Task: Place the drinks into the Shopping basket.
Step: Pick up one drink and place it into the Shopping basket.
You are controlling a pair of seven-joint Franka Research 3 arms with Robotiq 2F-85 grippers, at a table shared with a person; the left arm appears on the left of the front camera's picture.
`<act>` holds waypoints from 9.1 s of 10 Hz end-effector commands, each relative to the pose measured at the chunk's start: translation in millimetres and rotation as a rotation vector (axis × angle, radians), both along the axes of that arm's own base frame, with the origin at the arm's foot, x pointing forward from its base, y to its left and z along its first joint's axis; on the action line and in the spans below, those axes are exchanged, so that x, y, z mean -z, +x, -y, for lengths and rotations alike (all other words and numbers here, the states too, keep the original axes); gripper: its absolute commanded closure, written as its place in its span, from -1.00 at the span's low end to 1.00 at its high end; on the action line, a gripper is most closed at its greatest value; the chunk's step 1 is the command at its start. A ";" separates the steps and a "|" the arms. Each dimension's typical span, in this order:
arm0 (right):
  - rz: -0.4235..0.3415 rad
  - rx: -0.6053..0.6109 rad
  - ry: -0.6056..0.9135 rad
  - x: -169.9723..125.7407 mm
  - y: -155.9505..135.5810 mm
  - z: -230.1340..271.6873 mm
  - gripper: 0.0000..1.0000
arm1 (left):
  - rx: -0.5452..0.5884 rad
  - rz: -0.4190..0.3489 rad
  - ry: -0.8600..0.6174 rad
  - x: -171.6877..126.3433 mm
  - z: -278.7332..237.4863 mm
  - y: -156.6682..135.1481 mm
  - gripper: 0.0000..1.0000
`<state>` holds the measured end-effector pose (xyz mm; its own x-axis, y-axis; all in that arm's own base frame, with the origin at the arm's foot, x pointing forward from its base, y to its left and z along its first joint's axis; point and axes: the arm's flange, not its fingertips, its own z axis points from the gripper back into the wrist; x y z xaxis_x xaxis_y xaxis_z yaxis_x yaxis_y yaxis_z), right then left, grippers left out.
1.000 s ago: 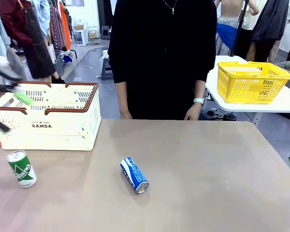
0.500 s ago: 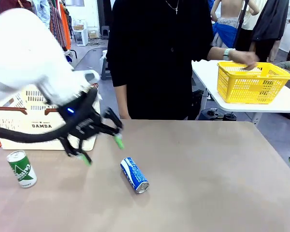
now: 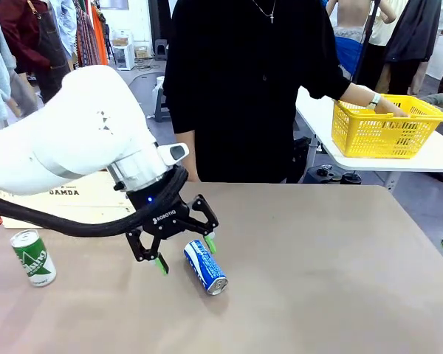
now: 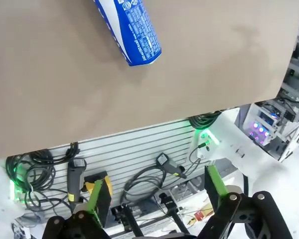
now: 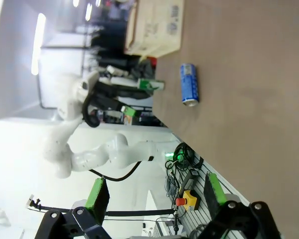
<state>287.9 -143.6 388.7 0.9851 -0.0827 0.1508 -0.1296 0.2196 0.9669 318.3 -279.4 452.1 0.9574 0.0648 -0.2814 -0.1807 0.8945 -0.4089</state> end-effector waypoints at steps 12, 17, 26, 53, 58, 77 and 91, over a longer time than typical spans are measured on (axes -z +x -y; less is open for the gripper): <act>-0.023 -0.009 -0.006 -5.1 -3.5 0.1 -1.00 | -0.190 0.254 0.244 73.8 68.2 76.5 -1.00; -0.023 -0.009 -0.006 -5.1 -3.5 0.1 -1.00 | -0.302 0.251 0.396 109.1 82.7 82.8 -1.00; -0.023 -0.009 -0.006 -5.1 -3.5 0.1 -1.00 | -0.221 0.206 0.439 150.3 79.2 87.9 1.00; -0.023 -0.009 -0.006 -5.1 -3.5 0.1 -1.00 | 0.237 0.331 0.373 -150.9 -140.6 156.1 1.00; -0.023 -0.009 -0.006 -5.1 -3.5 0.1 -1.00 | 0.246 0.380 0.545 -119.4 -188.8 255.5 1.00; -0.023 -0.009 -0.006 -5.1 -3.5 0.1 -1.00 | 0.141 0.193 0.566 14.2 -198.8 352.5 1.00; -0.023 -0.009 -0.006 -5.1 -3.5 0.1 -1.00 | 0.135 0.116 0.212 -82.7 -235.9 307.2 -1.00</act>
<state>287.4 -144.2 388.9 0.9851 -0.0840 0.1497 -0.1283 0.2194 0.9672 643.6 -63.1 503.1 0.9943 -0.0037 -0.1061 -0.0104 0.9911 -0.1323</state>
